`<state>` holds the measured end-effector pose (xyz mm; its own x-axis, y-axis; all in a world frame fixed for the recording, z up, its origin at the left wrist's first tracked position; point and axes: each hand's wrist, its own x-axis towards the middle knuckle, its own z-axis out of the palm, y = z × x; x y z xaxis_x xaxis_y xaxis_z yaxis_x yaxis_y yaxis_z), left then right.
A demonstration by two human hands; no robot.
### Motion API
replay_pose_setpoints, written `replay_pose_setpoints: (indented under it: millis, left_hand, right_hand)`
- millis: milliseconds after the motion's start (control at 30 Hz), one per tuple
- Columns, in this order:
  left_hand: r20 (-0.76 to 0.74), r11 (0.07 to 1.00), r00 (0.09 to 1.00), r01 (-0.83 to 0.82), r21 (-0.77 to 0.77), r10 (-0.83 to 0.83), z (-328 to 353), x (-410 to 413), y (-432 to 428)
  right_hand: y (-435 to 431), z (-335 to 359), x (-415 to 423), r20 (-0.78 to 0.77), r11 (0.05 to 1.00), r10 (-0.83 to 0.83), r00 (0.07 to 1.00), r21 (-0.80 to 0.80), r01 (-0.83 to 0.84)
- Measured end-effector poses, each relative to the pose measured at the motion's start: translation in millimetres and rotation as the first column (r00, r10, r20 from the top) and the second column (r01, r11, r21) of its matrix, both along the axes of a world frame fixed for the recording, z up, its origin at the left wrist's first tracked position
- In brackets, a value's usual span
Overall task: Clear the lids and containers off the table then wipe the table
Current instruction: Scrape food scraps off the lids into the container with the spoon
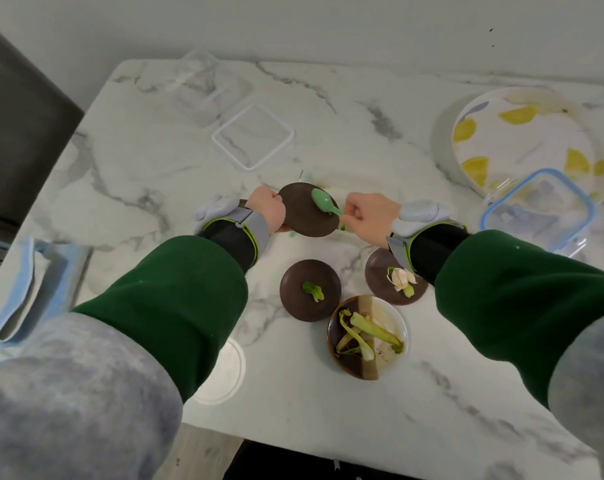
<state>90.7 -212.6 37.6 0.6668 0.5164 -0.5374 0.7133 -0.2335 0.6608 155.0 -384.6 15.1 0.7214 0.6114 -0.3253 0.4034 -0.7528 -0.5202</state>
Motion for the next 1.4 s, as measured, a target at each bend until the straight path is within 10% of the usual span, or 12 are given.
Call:
replay_pose_setpoints:
  millis: [367, 667, 1133, 1400]
  left_hand:
    - [0.009, 1.000, 1.000, -0.003, 0.014, 0.003, -13.4, 11.9, 4.1]
    - [-0.044, 0.970, 0.989, -0.127, 0.210, 0.139, -21.9, -3.5, 57.3]
    - [-0.090, 0.898, 0.894, -0.439, 0.016, 0.439, -58.9, -41.6, 101.0]
    - [-0.026, 0.696, 0.721, -0.677, -0.240, 0.692, -60.6, -40.3, 92.3]
  right_hand:
    - [-7.1, -12.0, 23.7, 0.044, 0.976, -0.139, 0.989, -0.165, 0.144]
    - [40.5, -3.0, 5.1, -0.027, 0.996, -0.009, 1.000, 0.089, 0.012]
    - [70.8, -22.6, -9.4, -0.050, 0.997, 0.031, 0.998, 0.076, -0.027]
    - [75.6, -27.3, -12.4, -0.042, 0.996, 0.032, 0.999, 0.083, -0.028]
